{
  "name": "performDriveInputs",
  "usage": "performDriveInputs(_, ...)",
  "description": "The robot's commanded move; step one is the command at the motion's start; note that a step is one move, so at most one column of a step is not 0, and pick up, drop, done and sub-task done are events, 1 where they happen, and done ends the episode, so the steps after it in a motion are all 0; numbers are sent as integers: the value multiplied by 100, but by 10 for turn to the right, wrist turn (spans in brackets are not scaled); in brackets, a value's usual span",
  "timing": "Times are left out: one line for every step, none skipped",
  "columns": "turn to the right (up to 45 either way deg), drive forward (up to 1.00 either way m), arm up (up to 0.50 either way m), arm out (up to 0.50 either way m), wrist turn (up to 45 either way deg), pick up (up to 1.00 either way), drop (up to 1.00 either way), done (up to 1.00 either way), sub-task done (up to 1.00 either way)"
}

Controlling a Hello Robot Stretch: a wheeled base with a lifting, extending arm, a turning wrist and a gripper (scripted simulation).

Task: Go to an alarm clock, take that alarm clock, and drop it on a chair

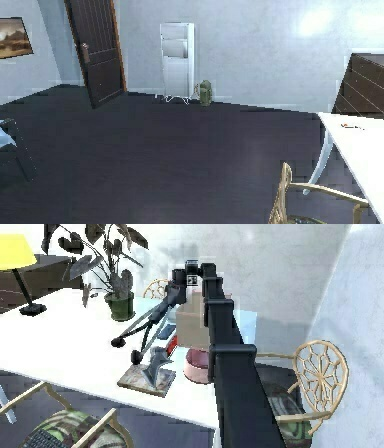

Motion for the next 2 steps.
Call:
performDriveInputs(0,0,0,0,450,0,0,0,0)
performDriveInputs(0,0,0,0,450,0,0,0,0)
